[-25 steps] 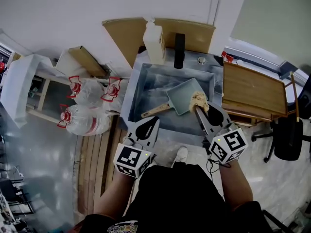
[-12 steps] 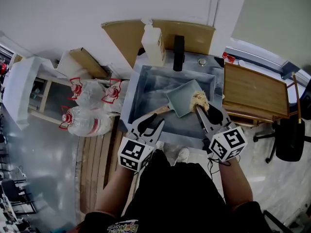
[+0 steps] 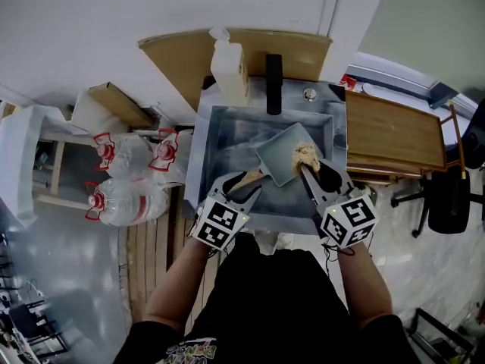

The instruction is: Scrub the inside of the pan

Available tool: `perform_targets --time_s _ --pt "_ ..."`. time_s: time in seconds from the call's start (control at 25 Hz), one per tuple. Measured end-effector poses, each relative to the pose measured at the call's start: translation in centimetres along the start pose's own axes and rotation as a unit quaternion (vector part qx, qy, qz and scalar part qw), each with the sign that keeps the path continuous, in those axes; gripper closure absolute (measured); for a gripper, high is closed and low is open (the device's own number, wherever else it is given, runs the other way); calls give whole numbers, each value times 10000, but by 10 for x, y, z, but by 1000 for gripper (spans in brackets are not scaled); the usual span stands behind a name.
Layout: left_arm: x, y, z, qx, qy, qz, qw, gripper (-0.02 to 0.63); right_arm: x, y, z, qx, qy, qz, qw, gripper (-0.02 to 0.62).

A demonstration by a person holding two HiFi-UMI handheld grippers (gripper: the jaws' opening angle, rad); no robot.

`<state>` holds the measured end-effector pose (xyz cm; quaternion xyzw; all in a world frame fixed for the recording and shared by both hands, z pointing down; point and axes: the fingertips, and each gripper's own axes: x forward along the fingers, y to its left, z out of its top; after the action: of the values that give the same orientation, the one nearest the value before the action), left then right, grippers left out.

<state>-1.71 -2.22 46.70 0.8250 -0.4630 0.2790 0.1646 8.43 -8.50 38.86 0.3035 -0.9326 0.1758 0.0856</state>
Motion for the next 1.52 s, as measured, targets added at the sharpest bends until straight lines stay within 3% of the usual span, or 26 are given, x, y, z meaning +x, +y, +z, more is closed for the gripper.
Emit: perform_targets --time_s 0.28,0.6,0.88,1.52 --pt "39 15 -32 363 707 -583 9951 410 34 -10 -22 131 324 -324 9989 497" --pt "85 20 -76 818 1429 -1139 9797 410 70 -29 -57 269 755 -660 9946 497" --pt "110 30 -106 808 1863 -1332 9701 410 89 -40 -85 319 1123 -763 9902 497" --pt "135 26 -136 670 2308 -1633 9568 410 141 -54 -159 150 2275 -586 9719 497"
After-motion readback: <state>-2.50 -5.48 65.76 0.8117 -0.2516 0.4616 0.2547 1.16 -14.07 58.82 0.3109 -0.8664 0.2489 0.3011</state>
